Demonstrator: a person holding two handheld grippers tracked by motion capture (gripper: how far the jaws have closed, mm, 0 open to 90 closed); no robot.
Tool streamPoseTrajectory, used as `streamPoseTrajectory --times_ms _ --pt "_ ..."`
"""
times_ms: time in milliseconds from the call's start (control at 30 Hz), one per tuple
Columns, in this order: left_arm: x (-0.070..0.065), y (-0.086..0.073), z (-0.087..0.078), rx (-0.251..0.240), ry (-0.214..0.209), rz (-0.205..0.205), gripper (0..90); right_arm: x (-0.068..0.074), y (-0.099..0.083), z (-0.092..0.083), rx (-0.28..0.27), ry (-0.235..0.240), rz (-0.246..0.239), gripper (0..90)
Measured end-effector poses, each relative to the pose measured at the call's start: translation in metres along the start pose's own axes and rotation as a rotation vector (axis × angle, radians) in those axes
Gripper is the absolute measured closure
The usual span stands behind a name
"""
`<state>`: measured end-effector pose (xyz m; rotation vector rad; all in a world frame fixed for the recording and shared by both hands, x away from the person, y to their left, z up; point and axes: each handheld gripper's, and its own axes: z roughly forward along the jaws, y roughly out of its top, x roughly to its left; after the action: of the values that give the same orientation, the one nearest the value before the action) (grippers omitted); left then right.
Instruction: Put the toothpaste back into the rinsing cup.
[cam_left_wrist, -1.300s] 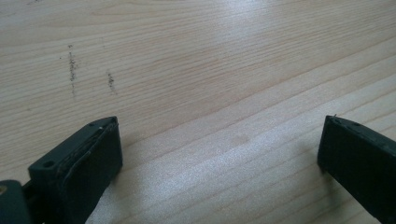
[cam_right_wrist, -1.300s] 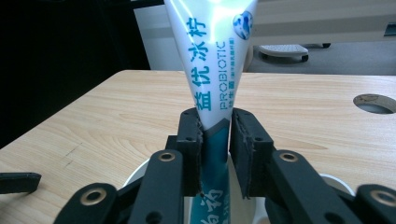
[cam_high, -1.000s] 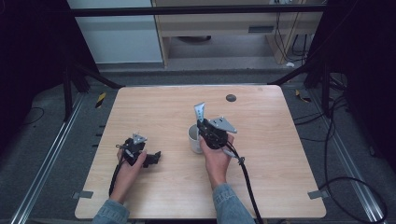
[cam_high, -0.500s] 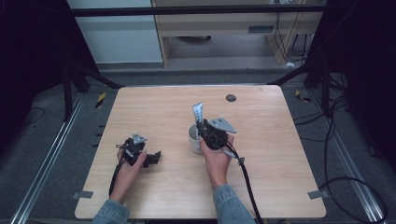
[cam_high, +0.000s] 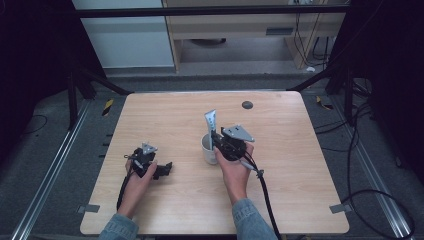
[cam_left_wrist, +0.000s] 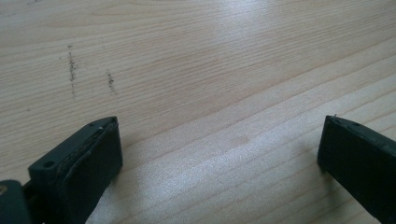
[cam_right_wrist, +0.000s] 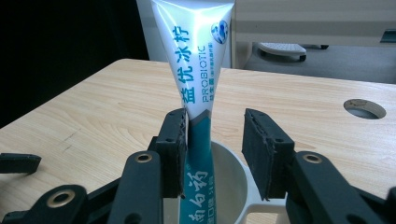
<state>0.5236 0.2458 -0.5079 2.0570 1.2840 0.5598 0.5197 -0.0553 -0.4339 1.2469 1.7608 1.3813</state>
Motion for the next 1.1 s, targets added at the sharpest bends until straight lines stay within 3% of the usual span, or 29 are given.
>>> streamPoseTrajectory --times_ms 300,733,967,1100 --pt "0.000 0.000 0.000 0.000 0.000 0.000 0.0 0.001 0.002 -0.005 0.032 -0.005 -0.011 53.1" --pt "0.000 0.000 0.000 0.000 0.000 -0.001 0.0 -0.001 0.011 -0.015 0.087 -0.006 -0.017 34.9" --pt "0.000 0.000 0.000 0.000 0.000 -0.001 0.0 -0.006 0.015 -0.020 0.119 -0.008 -0.062 20.1" --pt "0.000 0.000 0.000 -0.001 0.000 -0.001 0.0 -0.013 0.017 -0.023 0.156 -0.035 -0.100 13.5"
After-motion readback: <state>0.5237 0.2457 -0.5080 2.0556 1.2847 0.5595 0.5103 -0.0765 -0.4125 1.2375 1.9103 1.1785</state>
